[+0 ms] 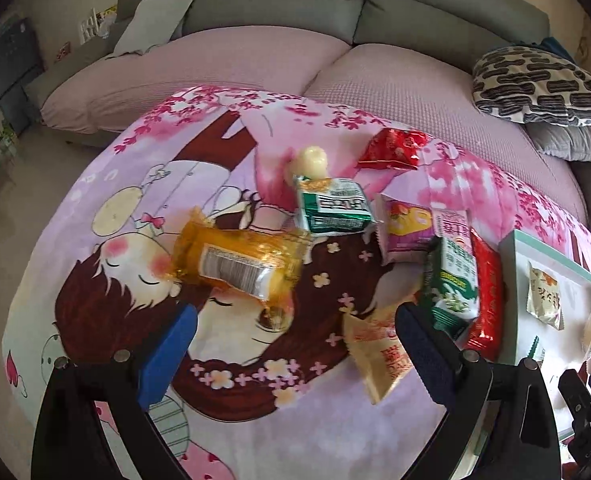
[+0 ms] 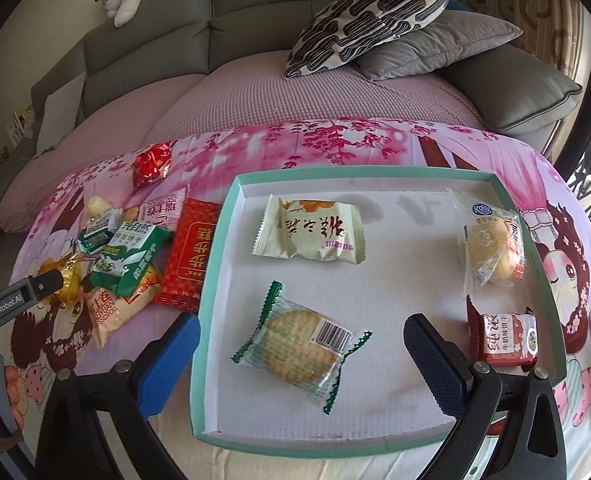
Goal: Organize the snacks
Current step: 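Grasp green-and-white bean biscuit packet with right while left grasps yellow-wrapped cake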
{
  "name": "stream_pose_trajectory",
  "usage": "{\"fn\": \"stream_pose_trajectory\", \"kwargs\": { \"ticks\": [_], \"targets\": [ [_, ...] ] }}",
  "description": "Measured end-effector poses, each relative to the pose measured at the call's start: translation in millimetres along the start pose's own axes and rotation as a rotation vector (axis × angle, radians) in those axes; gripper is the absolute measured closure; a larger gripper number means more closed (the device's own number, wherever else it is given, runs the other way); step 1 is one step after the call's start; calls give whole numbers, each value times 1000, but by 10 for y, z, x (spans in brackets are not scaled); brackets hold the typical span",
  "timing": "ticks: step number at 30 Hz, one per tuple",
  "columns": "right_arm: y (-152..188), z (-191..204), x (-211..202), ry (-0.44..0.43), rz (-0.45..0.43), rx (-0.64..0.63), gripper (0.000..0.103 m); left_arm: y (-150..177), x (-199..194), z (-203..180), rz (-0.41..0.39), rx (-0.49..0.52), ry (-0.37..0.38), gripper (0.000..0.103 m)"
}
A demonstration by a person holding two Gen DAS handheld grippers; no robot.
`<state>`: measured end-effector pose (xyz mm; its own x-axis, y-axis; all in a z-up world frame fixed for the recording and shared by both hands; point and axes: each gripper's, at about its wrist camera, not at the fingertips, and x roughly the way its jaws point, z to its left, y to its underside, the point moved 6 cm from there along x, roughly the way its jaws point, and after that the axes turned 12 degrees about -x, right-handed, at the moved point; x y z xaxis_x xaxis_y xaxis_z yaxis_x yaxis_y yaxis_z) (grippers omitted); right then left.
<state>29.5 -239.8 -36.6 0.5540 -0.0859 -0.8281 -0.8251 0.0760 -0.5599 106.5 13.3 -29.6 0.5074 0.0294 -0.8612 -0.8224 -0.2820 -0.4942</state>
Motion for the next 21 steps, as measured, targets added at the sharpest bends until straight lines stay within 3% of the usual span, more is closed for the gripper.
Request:
{"fn": "stream_pose_trajectory", "kwargs": {
  "ticks": [11, 18, 21],
  "targets": [
    [-139, 714, 111, -141, -27, -112, 0, -234, 1, 593, -12, -129, -33, 4],
    [-384, 978, 179, -154, -58, -115, 0, -380, 205, 565, 7, -63, -58, 4],
    [-526, 1075, 244, -152, -59, -118, 0, -423, 330, 527, 18, -64, -29, 4]
  ]
}}
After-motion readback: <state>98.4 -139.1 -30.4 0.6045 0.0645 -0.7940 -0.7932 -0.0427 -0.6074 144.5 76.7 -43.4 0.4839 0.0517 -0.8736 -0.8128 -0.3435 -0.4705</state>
